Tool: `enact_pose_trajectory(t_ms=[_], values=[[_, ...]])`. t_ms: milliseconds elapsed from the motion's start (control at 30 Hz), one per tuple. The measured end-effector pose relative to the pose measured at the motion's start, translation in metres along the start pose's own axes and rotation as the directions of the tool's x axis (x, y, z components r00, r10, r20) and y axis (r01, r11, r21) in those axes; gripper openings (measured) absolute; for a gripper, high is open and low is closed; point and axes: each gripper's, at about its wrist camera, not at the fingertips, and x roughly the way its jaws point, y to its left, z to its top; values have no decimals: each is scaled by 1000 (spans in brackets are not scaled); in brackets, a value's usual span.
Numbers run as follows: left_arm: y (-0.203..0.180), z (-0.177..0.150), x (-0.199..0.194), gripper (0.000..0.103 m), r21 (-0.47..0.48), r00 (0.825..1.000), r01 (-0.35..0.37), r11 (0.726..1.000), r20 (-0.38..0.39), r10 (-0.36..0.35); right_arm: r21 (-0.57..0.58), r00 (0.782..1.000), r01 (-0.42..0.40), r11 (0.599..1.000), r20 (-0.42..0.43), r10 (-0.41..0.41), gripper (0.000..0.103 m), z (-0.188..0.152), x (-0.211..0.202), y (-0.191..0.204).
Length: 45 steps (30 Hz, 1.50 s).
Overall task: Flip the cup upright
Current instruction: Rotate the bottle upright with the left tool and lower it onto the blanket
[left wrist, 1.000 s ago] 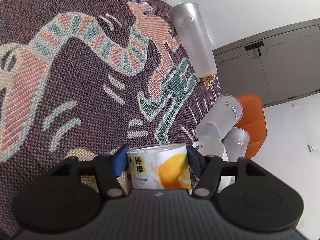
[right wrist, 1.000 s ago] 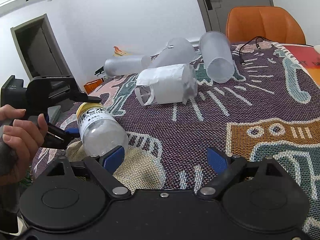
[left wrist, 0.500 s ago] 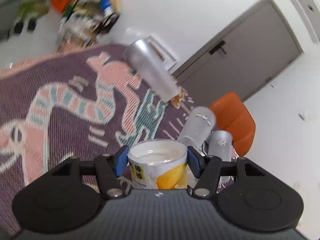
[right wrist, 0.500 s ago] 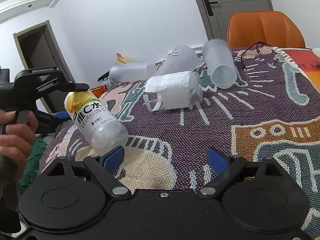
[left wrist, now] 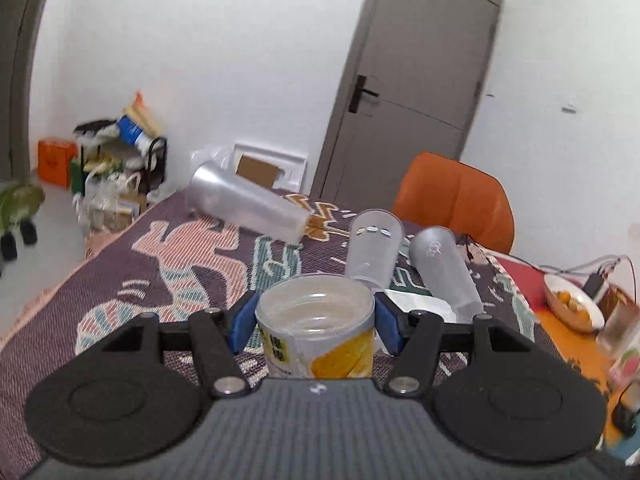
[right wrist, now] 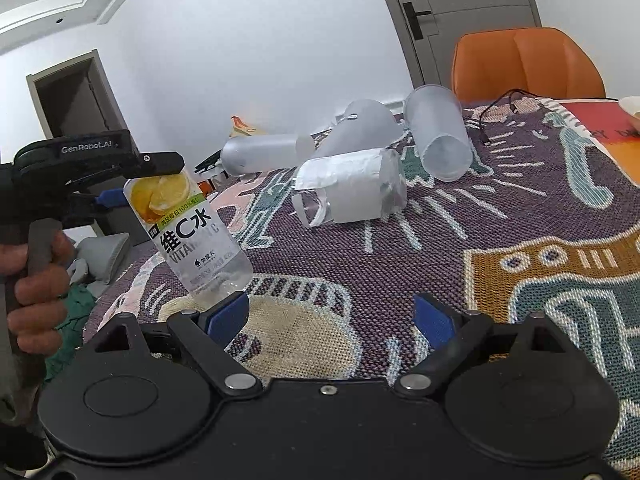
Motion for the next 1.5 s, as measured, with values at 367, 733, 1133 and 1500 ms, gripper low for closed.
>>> enact_pose_trajectory(t_ms=[367, 733, 1133, 1500], values=[[-30, -17, -3, 61, 176, 1000, 23, 984, 17, -26, 56, 1000, 15, 998, 9, -16, 91, -12, -9, -8], [-31, -21, -27, 93, 209, 997, 64, 976, 34, -73, 24, 997, 73, 997, 34, -74, 103, -17, -27, 11], [-2, -25, -59, 97, 200, 997, 76, 977, 4, -79, 11, 993, 101, 995, 56, -102, 103, -17, -48, 33], [26, -38, -85, 100, 173, 994, 106, 979, -57, -98, -19, 986, 153, 988, 74, -151, 103, -19, -65, 57]])
